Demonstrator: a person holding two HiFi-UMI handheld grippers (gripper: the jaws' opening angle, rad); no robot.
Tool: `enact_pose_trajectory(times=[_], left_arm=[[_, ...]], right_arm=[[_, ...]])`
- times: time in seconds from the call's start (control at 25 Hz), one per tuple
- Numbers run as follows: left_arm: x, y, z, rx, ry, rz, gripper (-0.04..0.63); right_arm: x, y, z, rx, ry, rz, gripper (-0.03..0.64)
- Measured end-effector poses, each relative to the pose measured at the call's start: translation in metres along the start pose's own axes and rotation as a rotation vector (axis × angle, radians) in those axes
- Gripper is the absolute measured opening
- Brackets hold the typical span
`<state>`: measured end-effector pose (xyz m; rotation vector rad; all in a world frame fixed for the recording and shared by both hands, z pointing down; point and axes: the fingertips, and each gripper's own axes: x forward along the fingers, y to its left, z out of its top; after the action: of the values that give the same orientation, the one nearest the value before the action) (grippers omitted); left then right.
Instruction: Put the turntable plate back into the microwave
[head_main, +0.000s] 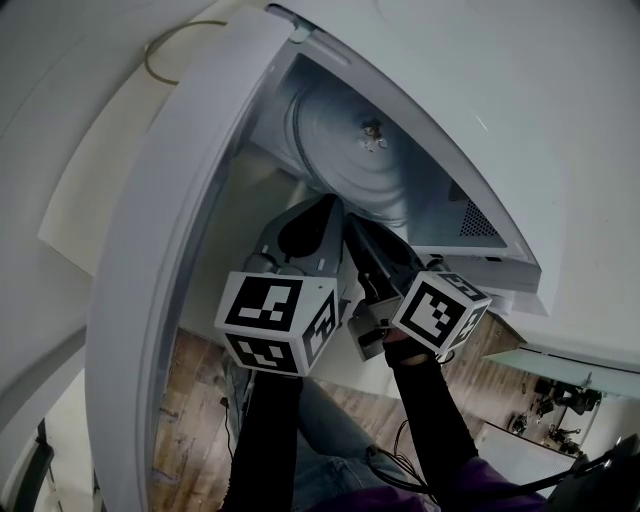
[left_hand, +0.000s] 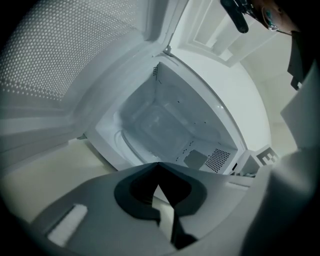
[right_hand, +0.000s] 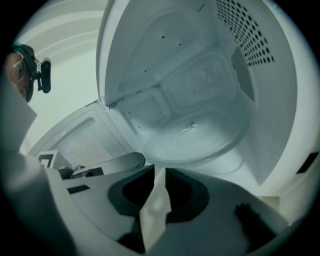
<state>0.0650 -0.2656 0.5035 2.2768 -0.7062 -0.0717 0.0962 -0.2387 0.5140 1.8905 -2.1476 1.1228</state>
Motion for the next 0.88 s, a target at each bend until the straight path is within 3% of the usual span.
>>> enact_pose_trajectory(times=[0.52,0.72,0.88], left_arm=[[0.001,0.008,-0.013,0.019,0.036,0.036,0.005],[-0.001,0.014,-0.012,-0.014,0.031,0.041,0.006],[-0.002,0.017,-0.01,-0.02,0.028,0.049,0.006]], right_arm=[[0.007,-0.013,-0.017,-0.009,0.063,-0.057,0.044],[0.009,-0.004,-0.02,0.008,0.065,0.01,0.046],[0.009,0.002,-0.019,0.108,0.058,0.057,0.086]])
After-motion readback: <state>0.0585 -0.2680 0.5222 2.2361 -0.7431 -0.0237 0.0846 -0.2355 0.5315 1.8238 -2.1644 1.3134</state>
